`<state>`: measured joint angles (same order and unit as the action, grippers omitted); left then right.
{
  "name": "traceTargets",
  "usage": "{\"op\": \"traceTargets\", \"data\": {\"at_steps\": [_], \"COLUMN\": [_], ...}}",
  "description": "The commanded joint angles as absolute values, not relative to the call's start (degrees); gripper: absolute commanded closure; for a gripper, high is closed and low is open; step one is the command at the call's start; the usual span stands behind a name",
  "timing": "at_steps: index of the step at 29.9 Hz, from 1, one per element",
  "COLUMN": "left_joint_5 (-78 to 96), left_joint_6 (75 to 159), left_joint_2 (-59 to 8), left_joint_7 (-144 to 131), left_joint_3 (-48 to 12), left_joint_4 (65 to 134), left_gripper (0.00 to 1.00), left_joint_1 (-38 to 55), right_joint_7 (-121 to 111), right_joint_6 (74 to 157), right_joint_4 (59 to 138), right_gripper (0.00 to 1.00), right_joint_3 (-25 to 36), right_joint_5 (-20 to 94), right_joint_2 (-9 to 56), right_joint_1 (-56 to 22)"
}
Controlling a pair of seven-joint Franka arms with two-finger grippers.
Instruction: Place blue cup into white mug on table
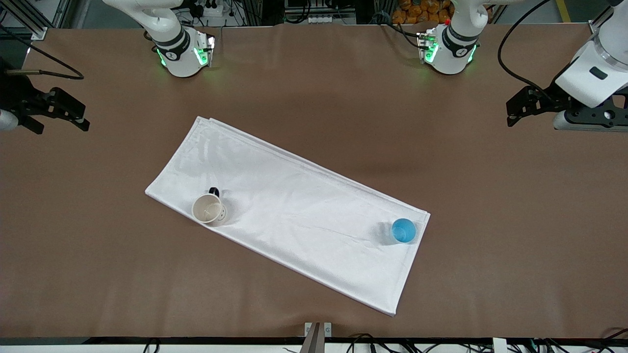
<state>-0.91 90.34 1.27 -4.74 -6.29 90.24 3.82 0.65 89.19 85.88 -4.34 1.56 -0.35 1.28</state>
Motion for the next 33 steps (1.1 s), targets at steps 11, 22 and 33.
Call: {"op": "traceTargets", "data": {"at_steps": [11,22,33], "left_joint_5": [-2.1,-1.8,-1.5], "left_joint_6": [89.2,95.9,105.4], "left_joint_2": [-2.4,-12.2,-21.3], "left_joint_7": [-6.1,-5.3,-9.7], "left_joint_3": [-6.8,-6.9,-6.8], "left_joint_4": [86.8,85.6,85.3], "left_gripper": [0.00,0.00,0.00], "left_joint_1": [4.0,6.0,10.7], "right_joint_7": [0.2,0.4,0.6], "right_joint_6": [88.8,88.1,88.1], "right_joint_4": [85.7,85.5,85.7], "right_gripper": [0.00,0.00,0.00], "right_joint_3": [-2.3,-2.4,-2.3], "right_joint_5": [2.4,2.7,2.8], "right_joint_2": [-0.5,-0.4,0.1], "right_joint_1": [-1.2,-1.3,-1.8]}}
